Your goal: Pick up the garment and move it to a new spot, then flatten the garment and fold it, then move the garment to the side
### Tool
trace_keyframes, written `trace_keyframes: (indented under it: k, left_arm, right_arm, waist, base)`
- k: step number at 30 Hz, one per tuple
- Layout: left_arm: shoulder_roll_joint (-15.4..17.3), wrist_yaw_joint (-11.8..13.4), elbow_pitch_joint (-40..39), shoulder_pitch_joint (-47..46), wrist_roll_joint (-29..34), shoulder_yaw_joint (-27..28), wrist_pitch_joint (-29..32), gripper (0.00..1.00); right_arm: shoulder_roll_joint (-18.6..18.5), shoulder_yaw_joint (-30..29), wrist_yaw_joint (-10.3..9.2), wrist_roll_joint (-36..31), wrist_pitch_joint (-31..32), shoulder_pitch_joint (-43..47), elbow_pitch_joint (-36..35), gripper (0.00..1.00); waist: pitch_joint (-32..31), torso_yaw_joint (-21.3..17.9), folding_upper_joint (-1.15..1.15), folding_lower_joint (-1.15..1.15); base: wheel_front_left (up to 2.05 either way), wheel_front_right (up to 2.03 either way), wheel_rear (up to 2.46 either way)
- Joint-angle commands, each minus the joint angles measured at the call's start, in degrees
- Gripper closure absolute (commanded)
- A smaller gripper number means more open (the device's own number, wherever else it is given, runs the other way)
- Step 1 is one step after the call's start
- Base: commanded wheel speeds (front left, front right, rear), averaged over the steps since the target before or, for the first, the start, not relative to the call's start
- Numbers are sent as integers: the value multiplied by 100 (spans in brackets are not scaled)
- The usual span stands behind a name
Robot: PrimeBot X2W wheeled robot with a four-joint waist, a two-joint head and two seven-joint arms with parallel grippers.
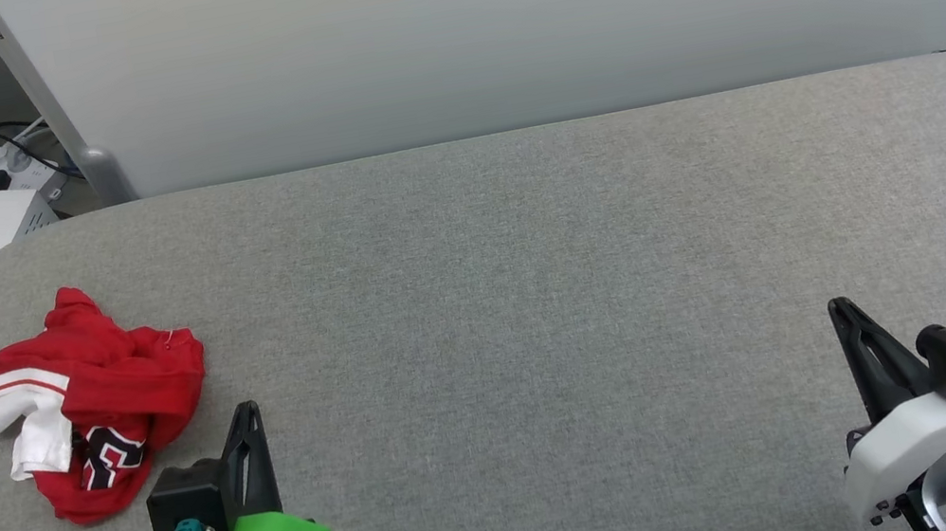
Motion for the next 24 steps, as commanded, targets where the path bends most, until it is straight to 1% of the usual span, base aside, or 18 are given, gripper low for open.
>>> trace_keyframes:
  k: [1,20,21,24]
  left_arm:
    - [-26,23,-13,-94,57,-1,-5,100]
    - [-26,23,-13,-94,57,-1,-5,100]
    - [0,1,0,0,-1,1,-3,0]
    - [2,0,2,9,-1,-1,0,0]
  right_arm:
    - [-5,3,-5,-55,17,-94,14,100]
    - [-5,3,-5,-55,17,-94,14,100]
    - [0,-1,0,1,-3,0,0,0]
    - [2,-3,0,9,0,3,0,0]
  waist:
    - [0,0,0,0]
    - [0,0,0,0]
    - [0,0,0,0]
    - [1,0,0,0]
  base:
    - [0,0,0]
    - [0,0,0]
    - [0,0,0]
    - [0,0,0]
